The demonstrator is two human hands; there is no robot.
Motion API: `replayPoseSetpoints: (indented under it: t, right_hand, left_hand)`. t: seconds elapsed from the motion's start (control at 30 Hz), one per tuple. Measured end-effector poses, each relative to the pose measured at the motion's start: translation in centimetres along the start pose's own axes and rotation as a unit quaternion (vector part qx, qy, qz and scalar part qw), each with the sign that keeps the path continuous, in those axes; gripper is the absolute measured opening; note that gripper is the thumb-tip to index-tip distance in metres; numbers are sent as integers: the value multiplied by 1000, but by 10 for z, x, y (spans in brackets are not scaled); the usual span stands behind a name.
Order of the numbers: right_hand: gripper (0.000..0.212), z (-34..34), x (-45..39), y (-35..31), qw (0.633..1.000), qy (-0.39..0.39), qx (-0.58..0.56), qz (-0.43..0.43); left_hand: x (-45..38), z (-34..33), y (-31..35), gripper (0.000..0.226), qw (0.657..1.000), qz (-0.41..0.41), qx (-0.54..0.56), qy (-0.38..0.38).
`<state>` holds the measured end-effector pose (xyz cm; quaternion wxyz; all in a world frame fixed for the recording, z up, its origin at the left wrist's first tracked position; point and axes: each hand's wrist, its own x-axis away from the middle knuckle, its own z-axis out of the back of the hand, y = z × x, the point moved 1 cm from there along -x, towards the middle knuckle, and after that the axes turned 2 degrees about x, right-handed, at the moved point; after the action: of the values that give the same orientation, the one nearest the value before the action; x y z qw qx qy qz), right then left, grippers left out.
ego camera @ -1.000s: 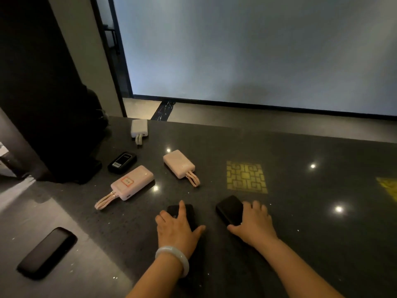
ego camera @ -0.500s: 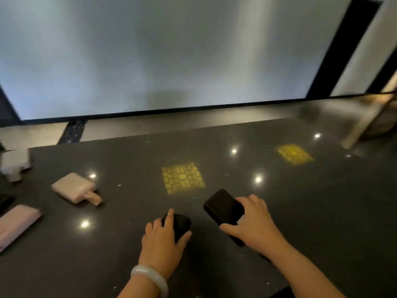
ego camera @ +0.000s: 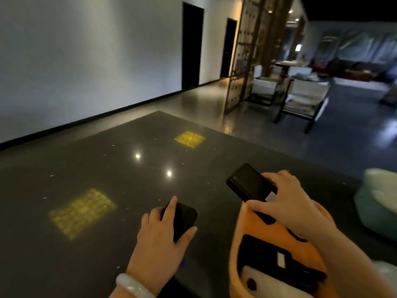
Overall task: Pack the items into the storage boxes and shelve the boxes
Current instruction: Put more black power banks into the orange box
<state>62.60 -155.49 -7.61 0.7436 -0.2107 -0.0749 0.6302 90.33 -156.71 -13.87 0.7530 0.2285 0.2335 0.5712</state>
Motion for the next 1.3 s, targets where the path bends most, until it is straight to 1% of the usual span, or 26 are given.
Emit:
replayPoseSetpoints:
  t: [0.1, 0.17, 0.27, 0.33, 0.47, 0.6, 0.67, 0.77, 0.83, 0.97, 1.07, 1.13, 1.2, 1.3]
  right_hand:
    - [82, 12, 8, 53, 998, -40, 9, -41]
    - [81, 11, 9, 75, 995, -81, 28, -42]
    - [58, 0, 7, 97, 992, -128, 10, -16]
    - [49, -11, 2, 105, 987, -160, 12, -12]
    - [49, -31, -15, 108, 975, -220, 36, -16]
    - [53, -53, -28, 106, 967, -248, 31, -45]
    - [43, -67, -29, 111, 965, -254, 9, -64]
    - [17, -85, -30, 120, 958, -279, 12, -70]
    - [12, -92, -32, 122, 956, -286, 14, -63]
    - [22, -96, -32, 126, 953, -293, -22, -71]
    - [46, -92, -33, 129, 941, -312, -71, -113]
    - [56, -90, -34, 129, 936, -315, -80, -136]
    - [60, -91, -36, 130, 932, -322, -86, -140]
    - [57, -93, -36, 133, 924, -345, -94, -136]
  left_hand:
    - [-10, -27, 32, 84, 999, -49, -14, -7]
    - [-15, -41, 47, 84, 997, -72, -15, -23]
    - [-20, -61, 68, 83, 994, -91, -24, -48]
    - [-21, -70, 77, 82, 993, -96, -37, -52]
    - [-21, -79, 83, 80, 991, -100, -60, -64]
    - [-28, -80, 83, 81, 990, -102, -71, -73]
    - [-32, -82, 83, 82, 989, -105, -72, -78]
    - [-37, -84, 82, 84, 987, -110, -79, -81]
    - [-39, -86, 81, 85, 987, -111, -79, -88]
    - [-41, -86, 78, 88, 986, -112, -72, -99]
    - [-41, -87, 76, 89, 986, -115, -66, -98]
    - [-41, -88, 76, 89, 986, -120, -67, -97]
    - [-42, -88, 76, 90, 985, -126, -72, -91]
    - [-42, -88, 76, 89, 984, -134, -72, -87]
